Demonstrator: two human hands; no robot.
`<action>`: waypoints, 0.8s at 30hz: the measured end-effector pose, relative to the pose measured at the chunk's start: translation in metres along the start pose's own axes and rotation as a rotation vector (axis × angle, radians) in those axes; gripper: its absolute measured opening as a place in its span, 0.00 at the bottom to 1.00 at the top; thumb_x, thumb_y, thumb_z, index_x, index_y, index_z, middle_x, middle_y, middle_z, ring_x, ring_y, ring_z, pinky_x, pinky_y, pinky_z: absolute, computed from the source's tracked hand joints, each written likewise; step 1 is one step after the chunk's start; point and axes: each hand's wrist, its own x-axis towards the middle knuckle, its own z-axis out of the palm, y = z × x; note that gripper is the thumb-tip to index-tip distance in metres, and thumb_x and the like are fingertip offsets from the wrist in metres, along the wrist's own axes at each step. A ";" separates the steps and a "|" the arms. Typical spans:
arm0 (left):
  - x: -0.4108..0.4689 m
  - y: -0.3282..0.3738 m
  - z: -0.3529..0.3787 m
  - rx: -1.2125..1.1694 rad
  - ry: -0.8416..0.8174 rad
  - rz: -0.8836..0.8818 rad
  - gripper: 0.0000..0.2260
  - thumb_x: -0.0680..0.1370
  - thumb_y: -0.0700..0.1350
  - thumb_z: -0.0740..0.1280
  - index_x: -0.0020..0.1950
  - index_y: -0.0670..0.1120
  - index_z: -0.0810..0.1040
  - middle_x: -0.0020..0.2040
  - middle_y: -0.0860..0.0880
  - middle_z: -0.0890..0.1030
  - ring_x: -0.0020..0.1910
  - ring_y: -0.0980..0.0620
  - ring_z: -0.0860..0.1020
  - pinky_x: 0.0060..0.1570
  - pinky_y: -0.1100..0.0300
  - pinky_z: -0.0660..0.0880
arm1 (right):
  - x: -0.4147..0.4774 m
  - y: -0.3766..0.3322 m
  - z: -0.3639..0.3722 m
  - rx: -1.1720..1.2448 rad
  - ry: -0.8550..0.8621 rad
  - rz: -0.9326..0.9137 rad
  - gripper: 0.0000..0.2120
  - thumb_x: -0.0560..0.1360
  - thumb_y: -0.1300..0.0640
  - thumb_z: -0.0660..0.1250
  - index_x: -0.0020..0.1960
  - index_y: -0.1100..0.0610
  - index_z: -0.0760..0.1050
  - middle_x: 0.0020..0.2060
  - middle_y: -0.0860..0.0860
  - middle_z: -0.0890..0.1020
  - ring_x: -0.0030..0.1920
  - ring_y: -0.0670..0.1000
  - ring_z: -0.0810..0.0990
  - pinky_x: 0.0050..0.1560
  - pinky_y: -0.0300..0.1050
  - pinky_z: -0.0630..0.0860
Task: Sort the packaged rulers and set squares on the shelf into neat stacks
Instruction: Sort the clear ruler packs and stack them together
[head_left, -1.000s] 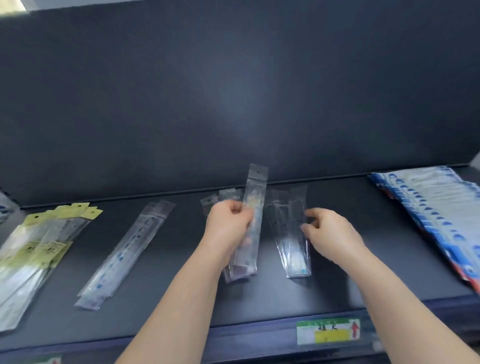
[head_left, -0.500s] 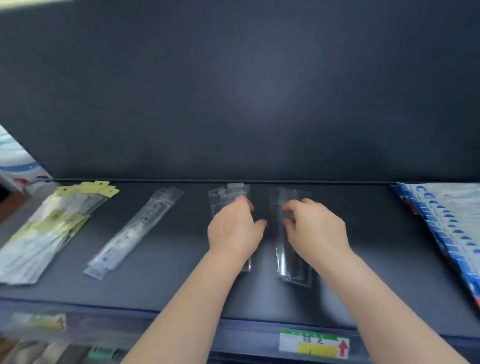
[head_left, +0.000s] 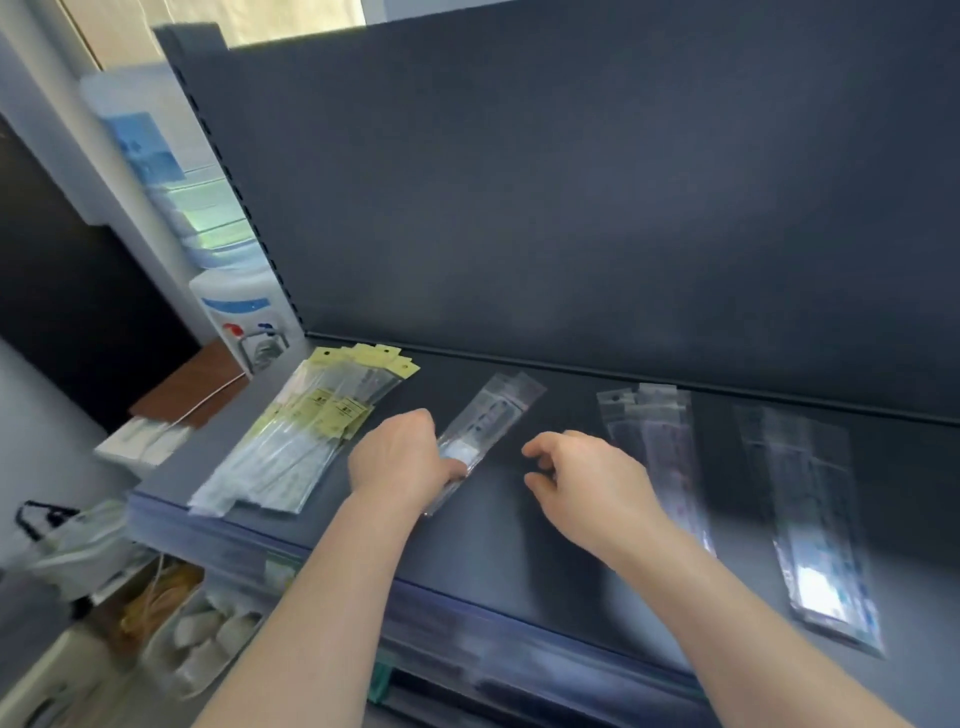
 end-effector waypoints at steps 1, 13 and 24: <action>0.003 -0.002 -0.002 -0.001 0.001 0.022 0.19 0.70 0.58 0.73 0.55 0.50 0.78 0.51 0.50 0.81 0.49 0.47 0.79 0.39 0.58 0.70 | 0.003 -0.007 0.003 0.007 -0.013 0.011 0.16 0.78 0.49 0.60 0.66 0.44 0.71 0.57 0.42 0.77 0.60 0.49 0.75 0.54 0.45 0.73; 0.035 -0.037 0.003 -0.625 -0.130 0.108 0.13 0.76 0.50 0.68 0.36 0.46 0.70 0.33 0.49 0.73 0.32 0.50 0.70 0.31 0.58 0.64 | 0.026 -0.047 0.029 0.457 -0.036 0.273 0.13 0.76 0.48 0.64 0.60 0.46 0.74 0.43 0.40 0.82 0.48 0.45 0.81 0.52 0.46 0.78; 0.026 -0.018 0.011 -0.913 -0.249 0.229 0.10 0.78 0.48 0.65 0.40 0.46 0.80 0.40 0.43 0.83 0.39 0.47 0.78 0.45 0.48 0.79 | 0.019 -0.046 0.022 0.924 0.141 0.406 0.09 0.76 0.60 0.63 0.54 0.51 0.76 0.44 0.51 0.85 0.40 0.47 0.83 0.33 0.38 0.76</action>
